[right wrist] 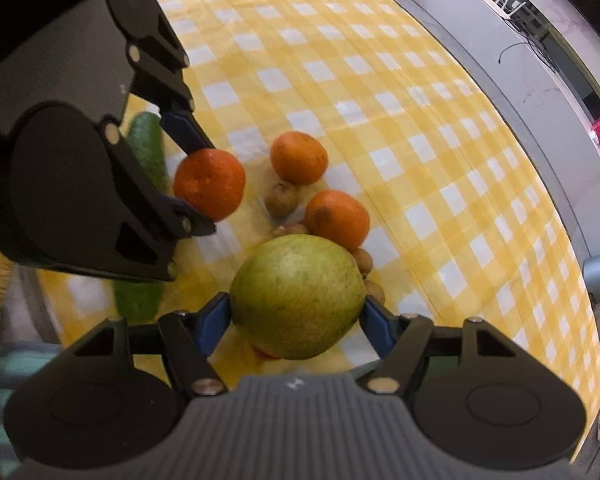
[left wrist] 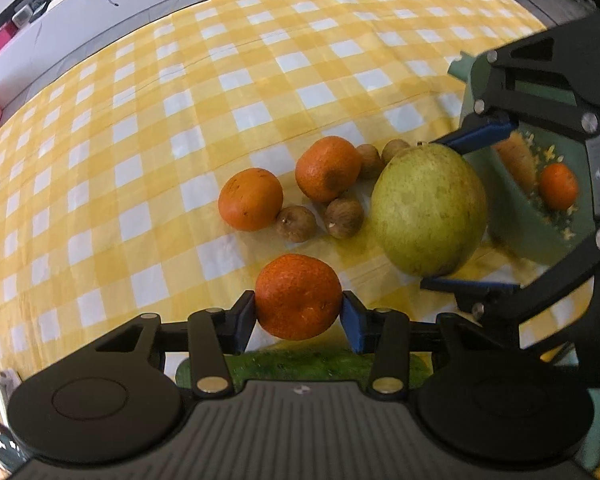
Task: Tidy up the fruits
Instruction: 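Lower the tangerine into the colander with the left gripper while the right drops the pear in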
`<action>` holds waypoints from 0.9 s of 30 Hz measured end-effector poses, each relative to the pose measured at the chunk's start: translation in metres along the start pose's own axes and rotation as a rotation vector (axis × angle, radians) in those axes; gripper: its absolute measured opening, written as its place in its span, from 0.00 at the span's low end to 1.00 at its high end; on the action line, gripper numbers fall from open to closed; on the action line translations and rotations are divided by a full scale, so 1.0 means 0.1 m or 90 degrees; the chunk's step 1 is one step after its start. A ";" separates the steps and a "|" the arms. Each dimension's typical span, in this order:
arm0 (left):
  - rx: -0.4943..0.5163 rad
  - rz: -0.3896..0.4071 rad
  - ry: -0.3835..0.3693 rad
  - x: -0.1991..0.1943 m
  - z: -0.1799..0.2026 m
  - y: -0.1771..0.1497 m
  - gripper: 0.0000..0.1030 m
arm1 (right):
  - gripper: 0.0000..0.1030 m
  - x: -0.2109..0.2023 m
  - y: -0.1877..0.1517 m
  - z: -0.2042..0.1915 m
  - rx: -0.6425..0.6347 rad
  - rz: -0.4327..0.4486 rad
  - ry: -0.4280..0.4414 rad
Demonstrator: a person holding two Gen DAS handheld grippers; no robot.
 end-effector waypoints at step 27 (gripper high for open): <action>0.141 0.059 -0.121 -0.55 1.43 0.53 0.49 | 0.65 -0.85 -0.92 0.64 0.021 -0.036 -0.047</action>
Point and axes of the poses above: each gripper's, at about its wrist camera, not at the fingertips, and x roughly the way its jaws point, z to its right, y to its top, the point moved 8 cm from there along x, roughly the way its jaws point, and after that the axes turned 5 degrees about -y, right-handed, at the moved point
